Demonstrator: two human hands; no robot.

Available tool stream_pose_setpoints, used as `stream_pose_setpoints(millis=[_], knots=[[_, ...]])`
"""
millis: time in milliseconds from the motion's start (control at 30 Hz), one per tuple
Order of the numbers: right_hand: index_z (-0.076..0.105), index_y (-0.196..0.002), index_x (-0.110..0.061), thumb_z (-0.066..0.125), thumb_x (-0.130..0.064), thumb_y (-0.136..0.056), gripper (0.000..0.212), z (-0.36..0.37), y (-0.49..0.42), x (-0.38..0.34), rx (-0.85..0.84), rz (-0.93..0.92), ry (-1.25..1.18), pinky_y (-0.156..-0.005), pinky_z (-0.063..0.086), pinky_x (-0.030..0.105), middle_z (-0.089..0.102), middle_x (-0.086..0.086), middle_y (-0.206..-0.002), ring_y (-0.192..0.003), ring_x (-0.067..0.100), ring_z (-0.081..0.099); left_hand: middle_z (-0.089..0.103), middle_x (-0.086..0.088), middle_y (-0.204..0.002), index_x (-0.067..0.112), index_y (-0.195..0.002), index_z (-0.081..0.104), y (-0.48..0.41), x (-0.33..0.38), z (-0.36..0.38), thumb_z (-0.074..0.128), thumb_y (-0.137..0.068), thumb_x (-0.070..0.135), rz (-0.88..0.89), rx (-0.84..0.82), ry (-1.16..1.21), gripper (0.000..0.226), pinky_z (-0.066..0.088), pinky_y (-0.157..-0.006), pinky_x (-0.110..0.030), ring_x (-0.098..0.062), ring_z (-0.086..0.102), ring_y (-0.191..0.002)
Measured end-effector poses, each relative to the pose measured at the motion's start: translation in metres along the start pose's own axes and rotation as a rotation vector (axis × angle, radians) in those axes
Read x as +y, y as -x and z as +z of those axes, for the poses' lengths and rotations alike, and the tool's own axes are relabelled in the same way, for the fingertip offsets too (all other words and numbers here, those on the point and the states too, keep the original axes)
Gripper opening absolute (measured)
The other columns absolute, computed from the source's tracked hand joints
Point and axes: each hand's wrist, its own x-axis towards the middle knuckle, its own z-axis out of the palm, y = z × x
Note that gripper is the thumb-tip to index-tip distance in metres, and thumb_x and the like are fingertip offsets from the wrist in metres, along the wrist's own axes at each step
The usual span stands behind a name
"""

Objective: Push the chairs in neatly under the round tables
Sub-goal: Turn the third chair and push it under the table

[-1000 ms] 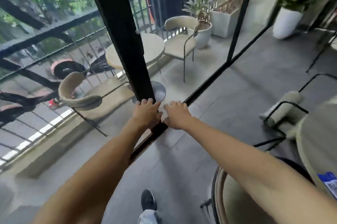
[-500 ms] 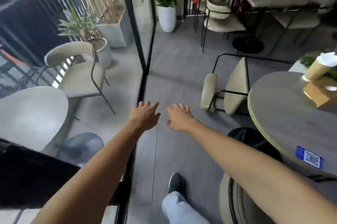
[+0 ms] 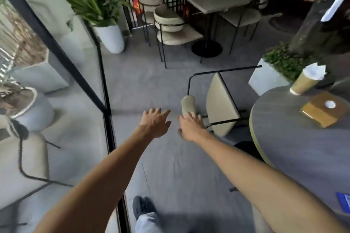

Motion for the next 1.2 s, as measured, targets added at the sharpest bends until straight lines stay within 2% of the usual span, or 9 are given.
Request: stream_pose_setpoints(millis=[200,367,567,700,900,1033,1200], knots=[[0.045,-0.134,-0.015,0.056,-0.033,-0.093,0.047,-0.012,-0.118,0.016,-0.04,0.235,-0.048,-0.107,0.028,0.051,0.044,0.014,-0.133,-0.128,0.036,0.036,0.049,-0.008,-0.142,0.029,-0.15,0.034,-0.146,-0.044,-0.008,0.04,-0.099,0.054,0.251,-0.024,-0.033,0.057,0.037,-0.102,-0.046,-0.033,0.047,-0.128],[0.051,-0.125,-0.015,0.058,-0.031,-0.09,0.04,-0.021,-0.189,0.024,-0.019,0.409,-0.117,-0.101,0.031,0.049,0.049,0.012,-0.128,-0.124,0.035,0.041,0.048,-0.009,-0.141,0.027,-0.146,0.039,-0.255,-0.074,-0.013,0.041,-0.099,0.052,0.455,-0.095,-0.154,0.053,0.037,-0.103,-0.046,-0.033,0.046,-0.126],[0.045,-0.136,-0.016,0.055,-0.03,-0.092,0.047,-0.015,-0.246,0.065,-0.037,0.596,-0.144,-0.102,0.032,0.047,0.047,0.012,-0.135,-0.125,0.034,0.041,0.045,-0.013,-0.145,0.025,-0.149,0.037,-0.357,-0.054,-0.02,0.044,-0.099,0.045,0.723,-0.114,-0.271,0.054,0.035,-0.104,-0.046,-0.034,0.044,-0.13],[0.045,-0.135,-0.015,0.052,-0.03,-0.093,0.045,0.001,-0.291,0.106,-0.043,0.69,-0.177,-0.1,0.033,0.049,0.047,0.014,-0.134,-0.124,0.036,0.042,0.046,-0.014,-0.142,0.022,-0.147,0.039,-0.427,-0.026,-0.016,0.044,-0.1,0.041,0.85,-0.13,-0.341,0.051,0.035,-0.105,-0.047,-0.035,0.044,-0.129],[0.046,-0.137,-0.015,0.053,-0.028,-0.092,0.047,0.038,-0.342,0.134,-0.066,0.818,-0.214,-0.099,0.035,0.048,0.049,0.014,-0.131,-0.122,0.036,0.044,0.049,-0.013,-0.139,0.022,-0.146,0.04,-0.499,0.001,0.028,0.043,-0.101,0.04,1.054,-0.15,-0.416,0.049,0.037,-0.102,-0.047,-0.033,0.047,-0.124],[0.049,-0.133,-0.014,0.057,-0.033,-0.089,0.048,0.078,-0.372,0.139,-0.134,0.913,-0.257,-0.099,0.037,0.047,0.053,0.014,-0.131,-0.121,0.035,0.046,0.044,-0.015,-0.146,0.021,-0.149,0.035,-0.532,-0.007,0.081,0.042,-0.101,0.04,1.163,-0.223,-0.491,0.052,0.035,-0.107,-0.048,-0.035,0.044,-0.129],[0.044,-0.139,-0.017,0.056,-0.034,-0.091,0.052,0.144,-0.409,0.138,-0.198,1.027,-0.28,-0.102,0.037,0.05,0.047,0.016,-0.137,-0.124,0.036,0.044,0.045,-0.016,-0.144,0.019,-0.152,0.033,-0.577,-0.025,0.159,0.042,-0.1,0.037,1.345,-0.272,-0.595,0.056,0.034,-0.106,-0.046,-0.035,0.045,-0.127]])
